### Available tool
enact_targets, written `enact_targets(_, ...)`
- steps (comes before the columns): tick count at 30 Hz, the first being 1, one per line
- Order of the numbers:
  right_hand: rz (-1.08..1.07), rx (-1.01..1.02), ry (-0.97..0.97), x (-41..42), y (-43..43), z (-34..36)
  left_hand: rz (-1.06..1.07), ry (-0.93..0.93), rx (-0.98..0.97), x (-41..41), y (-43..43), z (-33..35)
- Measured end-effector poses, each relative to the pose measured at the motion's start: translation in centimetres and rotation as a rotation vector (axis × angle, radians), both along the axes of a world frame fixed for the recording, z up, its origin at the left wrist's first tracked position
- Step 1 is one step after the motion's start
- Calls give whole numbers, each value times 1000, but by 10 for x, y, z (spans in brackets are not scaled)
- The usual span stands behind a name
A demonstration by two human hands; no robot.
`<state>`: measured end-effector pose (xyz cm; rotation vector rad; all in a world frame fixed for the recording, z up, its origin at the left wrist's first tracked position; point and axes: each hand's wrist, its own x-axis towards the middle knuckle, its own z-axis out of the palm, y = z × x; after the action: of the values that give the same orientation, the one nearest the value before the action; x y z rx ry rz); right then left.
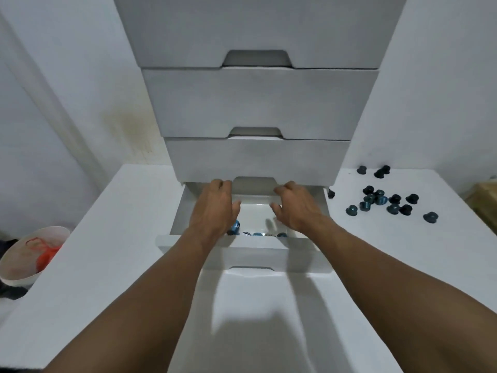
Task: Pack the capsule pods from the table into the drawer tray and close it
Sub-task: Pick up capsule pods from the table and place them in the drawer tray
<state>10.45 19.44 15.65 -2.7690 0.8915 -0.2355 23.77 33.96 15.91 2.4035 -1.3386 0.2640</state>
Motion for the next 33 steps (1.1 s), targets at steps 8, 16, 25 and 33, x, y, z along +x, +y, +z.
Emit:
enact_targets(8, -135, -149, -216, -99, 39, 46, -192, -200, -152, -76, 22, 34)
enact_targets(16, -202, -161, -251, -200, 78, 53, -256, -235, -187, -157, 49, 57)
enact_targets(25, -267, -184, -296, -272, 63, 56, -324, -305, -128, -224, 23, 63)
enact_targets(33, -283, -149, -245, -345, -18, 44, -316, -246, -93, -288, -61, 51)
